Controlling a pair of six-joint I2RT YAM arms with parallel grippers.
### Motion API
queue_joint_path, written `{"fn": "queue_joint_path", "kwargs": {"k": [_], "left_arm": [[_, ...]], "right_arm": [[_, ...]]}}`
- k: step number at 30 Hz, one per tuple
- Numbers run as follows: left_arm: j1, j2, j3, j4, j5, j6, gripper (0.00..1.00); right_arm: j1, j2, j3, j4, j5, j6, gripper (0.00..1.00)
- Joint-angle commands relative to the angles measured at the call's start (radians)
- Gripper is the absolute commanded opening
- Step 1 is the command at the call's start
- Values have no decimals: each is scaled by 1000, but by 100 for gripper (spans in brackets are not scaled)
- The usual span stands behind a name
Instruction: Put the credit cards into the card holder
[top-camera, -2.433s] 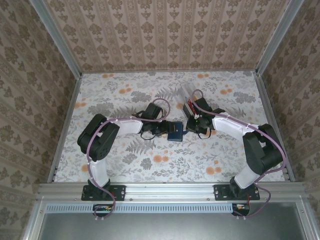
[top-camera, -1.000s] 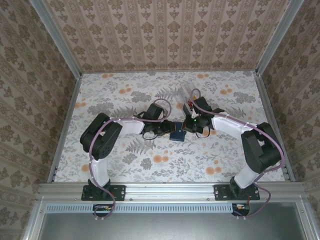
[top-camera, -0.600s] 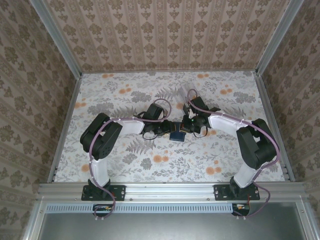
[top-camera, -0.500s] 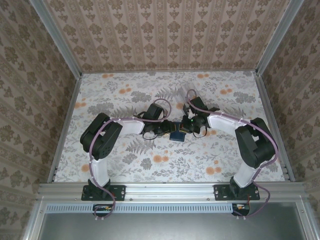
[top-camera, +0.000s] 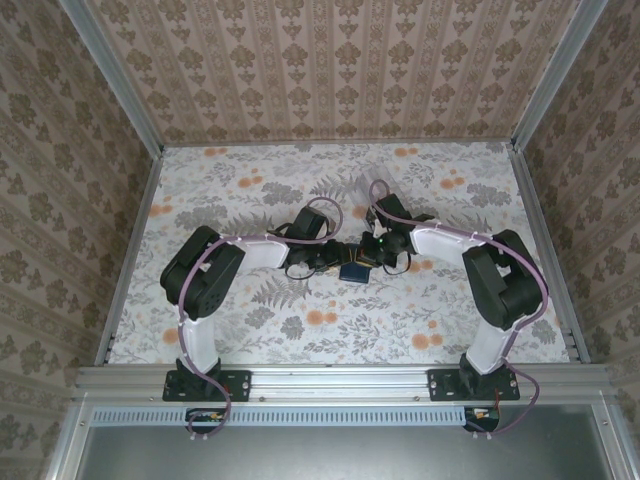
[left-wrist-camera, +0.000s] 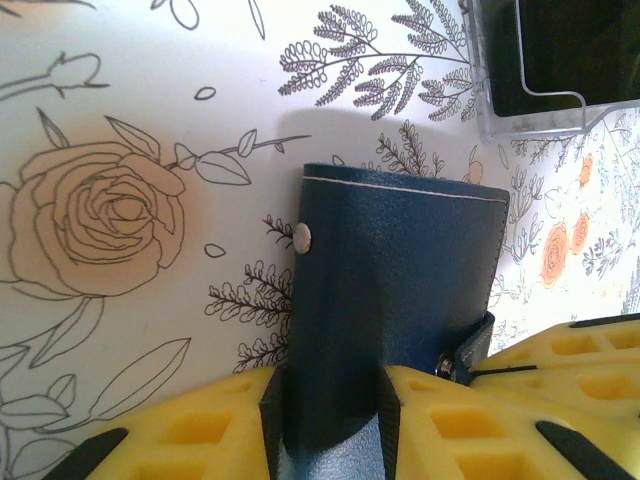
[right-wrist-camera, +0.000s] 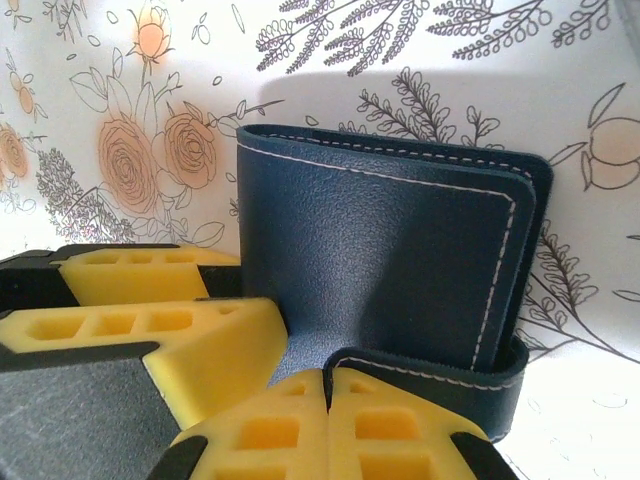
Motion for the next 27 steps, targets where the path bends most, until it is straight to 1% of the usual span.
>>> {"fn": "queue_joint_path", "kwargs": {"k": [1,10,15,20,22,24,27], "left_arm": [[-22,42,-5,0,-6,-10,32],[-22,43,-6,-1,-4,-8,32],[-21,43,-11,2,-7,-12,32],[-22,40,-15,-3,-7,-10,32],[-22,40,-14,-3,-7,-12,32],[-22,41,-12,-5,-7,-12,32],[-22,42,-7,-9,-7,-9,32]], "right_arm": [[8,35,14,5,-19,13,0],[-12,58,-35,22,15,46,0],[-51,63,-106,91,-18,78,0],[-68,45,-189,141,7,101,0],[-81,34,-242,201,-5,123,0],[-81,34,-269,247,-29,128,0],[-81,26,-308,262,-13,130,0]]}}
